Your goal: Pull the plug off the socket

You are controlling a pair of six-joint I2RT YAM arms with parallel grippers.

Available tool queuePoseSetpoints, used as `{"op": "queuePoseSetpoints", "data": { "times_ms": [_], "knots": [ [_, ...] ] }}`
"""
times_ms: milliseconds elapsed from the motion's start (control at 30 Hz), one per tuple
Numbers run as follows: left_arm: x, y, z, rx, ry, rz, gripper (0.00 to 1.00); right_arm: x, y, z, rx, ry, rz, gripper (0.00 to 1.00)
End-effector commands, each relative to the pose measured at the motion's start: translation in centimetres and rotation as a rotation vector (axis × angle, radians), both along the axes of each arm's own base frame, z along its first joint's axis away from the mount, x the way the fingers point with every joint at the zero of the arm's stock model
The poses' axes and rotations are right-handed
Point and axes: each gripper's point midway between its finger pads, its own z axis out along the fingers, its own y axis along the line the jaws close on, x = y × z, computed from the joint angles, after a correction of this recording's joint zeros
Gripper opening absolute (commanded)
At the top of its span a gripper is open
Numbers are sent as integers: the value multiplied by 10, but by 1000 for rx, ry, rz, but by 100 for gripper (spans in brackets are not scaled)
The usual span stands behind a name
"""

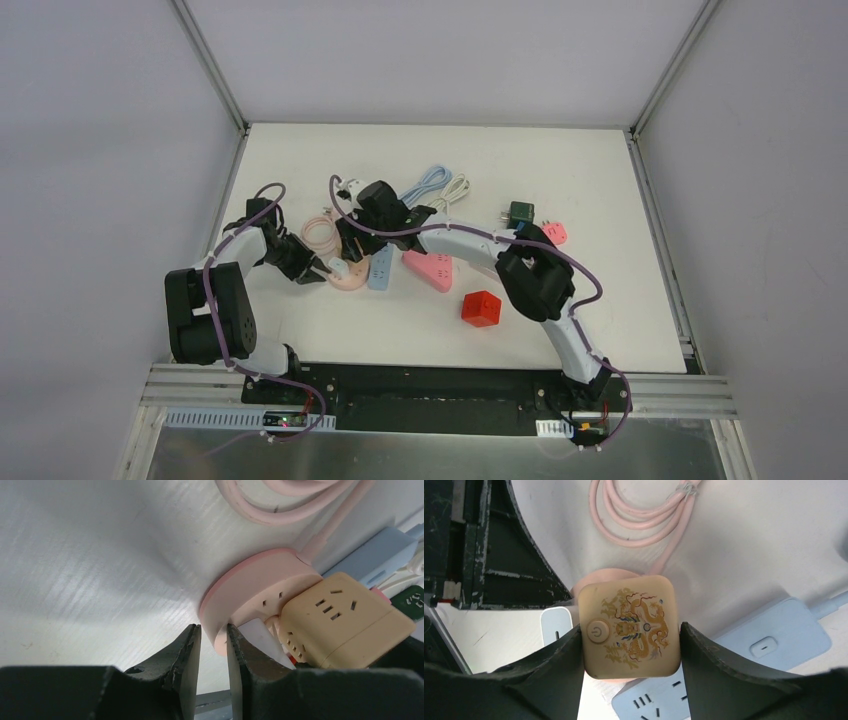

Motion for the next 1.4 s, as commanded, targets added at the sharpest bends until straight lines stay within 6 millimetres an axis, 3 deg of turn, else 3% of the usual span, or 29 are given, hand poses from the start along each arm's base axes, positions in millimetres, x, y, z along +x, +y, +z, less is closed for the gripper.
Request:
{"op": "queuePoseSetpoints", "data": {
  "times_ms": [0,133,233,500,567,667,800,967,1067,1167,1267,1367],
  "knots": [
    [-40,8,-21,83,176,-25,26,-60,36,62,153,49,156,0],
    [-41,8,-22,81,182,-25,26,-64,33,52,91,-64,182,0],
    [-41,8,-23,80,186,-25,26,-64,35,59,106,-62,177,0],
    [-42,8,-24,81,193,-29,26,-70,43,98,294,283,170,0],
    [-42,8,-24,80,195,-29,26,-74,45,95,285,281,179,0],
    [-42,8,-24,80,196,-29,26,-77,45,73,177,158,184,0],
    [-42,8,-25,82,198,-32,26,-64,40,50,67,4,138,0],
    [-44,8,-25,82,205,-33,26,-50,36,60,55,-146,94,0],
    [-43,8,-26,83,206,-33,26,-51,38,71,102,-96,100,0],
    [-43,7,-26,82,207,-36,26,-54,41,85,226,99,108,0],
    [-44,8,-26,83,210,-37,26,-29,35,90,266,82,84,0],
    [-44,8,-26,83,212,-37,26,-24,35,95,275,74,77,0]
  ]
}}
